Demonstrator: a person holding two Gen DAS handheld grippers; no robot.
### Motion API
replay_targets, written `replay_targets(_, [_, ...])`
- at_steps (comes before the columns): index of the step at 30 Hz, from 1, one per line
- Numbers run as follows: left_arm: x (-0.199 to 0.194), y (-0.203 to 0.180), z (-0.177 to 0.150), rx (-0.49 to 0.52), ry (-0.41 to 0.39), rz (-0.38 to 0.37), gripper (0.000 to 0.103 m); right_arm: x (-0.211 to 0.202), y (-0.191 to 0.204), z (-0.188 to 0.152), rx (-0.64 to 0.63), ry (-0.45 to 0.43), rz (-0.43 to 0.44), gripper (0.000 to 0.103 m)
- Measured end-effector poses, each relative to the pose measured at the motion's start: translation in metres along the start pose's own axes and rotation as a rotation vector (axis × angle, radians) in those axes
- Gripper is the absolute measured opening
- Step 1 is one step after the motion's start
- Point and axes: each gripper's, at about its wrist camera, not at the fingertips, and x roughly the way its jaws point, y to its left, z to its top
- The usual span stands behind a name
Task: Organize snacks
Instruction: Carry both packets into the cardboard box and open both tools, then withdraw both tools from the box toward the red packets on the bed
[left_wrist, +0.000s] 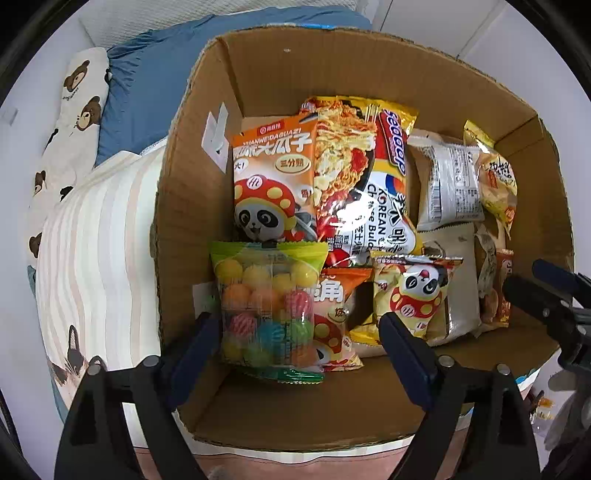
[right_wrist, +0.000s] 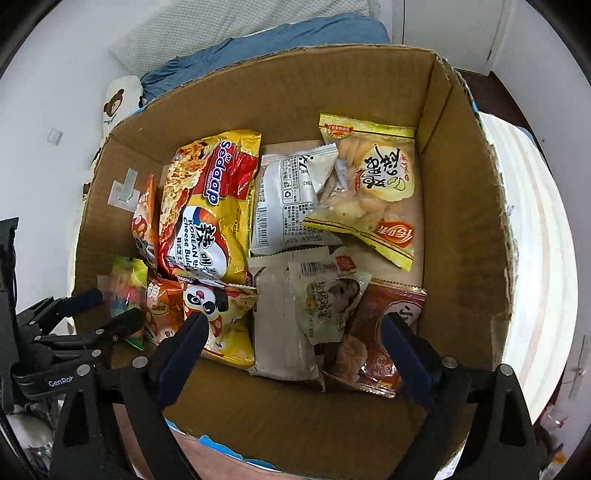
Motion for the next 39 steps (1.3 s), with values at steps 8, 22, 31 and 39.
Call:
replay_targets(8, [-0.021, -0.014, -0.007, -0.02, -0.069, 0.016, 0.09, -0.022, -0.005, -0.013, 0.006, -0.051, -0.05, 0.096])
replay_targets(22, [-0.086, -0.042, -0.065, -0.043, -0.31, 0.013, 0.09, -0.081, 0.001, -0.072, -0.012, -0.214, -0.104, 0.097])
replay_targets(31, [-0.128, -0.054, -0.107, -0.036, -0.443, 0.028, 0.09, -0.128, 0.013, -0.119, -0.036, -0.331, -0.108, 0.096])
replay_targets(39, [-0.161, -0.061, -0.142, -0.02, -0.535, 0.044, 0.09, -0.169, 0.027, -0.155, -0.06, -0.407, -0.09, 0.096])
